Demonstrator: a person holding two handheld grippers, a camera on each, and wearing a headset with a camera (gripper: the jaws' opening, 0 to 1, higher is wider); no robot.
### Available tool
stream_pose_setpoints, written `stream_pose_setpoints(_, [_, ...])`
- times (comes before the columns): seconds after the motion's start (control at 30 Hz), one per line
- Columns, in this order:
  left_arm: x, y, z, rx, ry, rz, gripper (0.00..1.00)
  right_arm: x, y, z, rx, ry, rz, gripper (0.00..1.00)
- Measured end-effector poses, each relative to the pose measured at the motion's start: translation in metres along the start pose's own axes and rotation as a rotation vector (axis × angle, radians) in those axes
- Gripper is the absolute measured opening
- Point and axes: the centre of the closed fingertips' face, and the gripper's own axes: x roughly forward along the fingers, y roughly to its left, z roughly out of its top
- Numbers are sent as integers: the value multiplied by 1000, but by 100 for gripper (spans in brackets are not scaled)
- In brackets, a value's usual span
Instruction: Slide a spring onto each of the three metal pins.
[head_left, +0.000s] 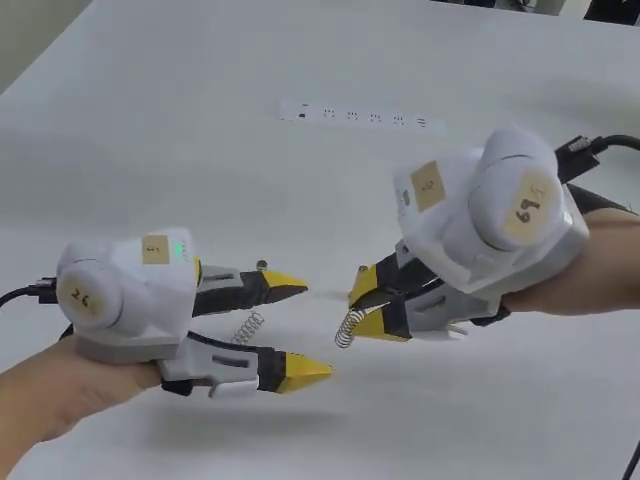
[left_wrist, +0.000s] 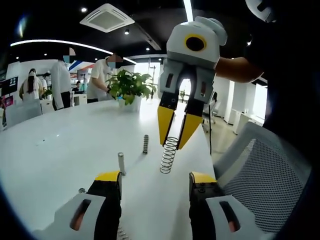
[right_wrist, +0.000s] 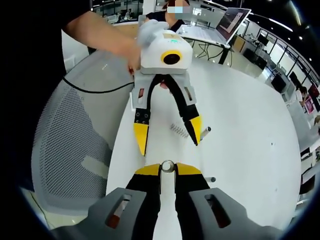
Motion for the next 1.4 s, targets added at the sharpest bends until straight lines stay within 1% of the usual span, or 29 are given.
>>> stream_pose_setpoints(0.07, [-2,0,1,1,-1,12,54,-1,-1,-2,1,2,-6,7])
stream_pose_setpoints(0.13, [-5,0,1,-2,-2,19,56,-1,-1,-4,12,4,-10,7])
stream_pose_setpoints(0.3, [-15,4,-5,-5,9,49,60,0,-1,-10,26,7,-16,7])
stream_pose_setpoints(0.4, [-22,8,-7,-11,13,71,66,1,-1,-13,30,11,-19,7])
stream_pose_setpoints(0.43, [-25,11,-8,-12,16,87,67,1,-1,-14,32,12,-18,7])
stream_pose_setpoints(0.53, [-32,14,-10,-9,25,108,74,2,-2,-17,42,14,-21,7])
stream_pose_setpoints(0.6, [-38,14,-14,-13,36,114,78,1,-3,-19,49,16,-23,7])
stream_pose_setpoints(0.63, [-41,17,-17,-7,45,131,80,1,-3,-20,48,17,-26,7])
stream_pose_setpoints(0.67, [-43,18,-18,-8,47,136,83,1,-4,-21,48,18,-29,7])
stream_pose_setpoints(0.73, [-48,23,-19,-20,43,159,85,1,-5,-21,52,20,-29,7])
stream_pose_setpoints(0.77, [-51,24,-18,-25,33,171,87,1,-5,-21,54,17,-34,7])
stream_pose_setpoints(0.8, [-52,25,-18,-31,33,172,88,1,-5,-21,57,16,-32,7])
stream_pose_setpoints(0.87, [-54,25,-17,-23,31,184,92,2,-5,-22,57,17,-34,7])
stream_pose_setpoints(0.93, [-55,25,-18,-20,36,183,93,2,-5,-24,56,23,-32,7])
stream_pose_setpoints(1.07, [-60,28,-22,-27,45,198,93,2,-6,-29,66,26,-37,7])
stream_pose_setpoints(1.17, [-62,29,-25,-41,47,208,97,1,-7,-32,74,30,-40,7])
stream_pose_setpoints(1.2, [-63,29,-26,-48,52,207,98,0,-8,-33,75,31,-41,7])
stream_pose_setpoints(1.27, [-65,30,-27,-38,65,213,98,-1,-9,-33,80,29,-45,7])
stream_pose_setpoints(1.3, [-66,29,-28,-39,69,211,98,-1,-9,-34,83,29,-46,7])
stream_pose_setpoints(1.4, [-66,29,-26,-45,64,209,98,-1,-10,-35,86,30,-51,7])
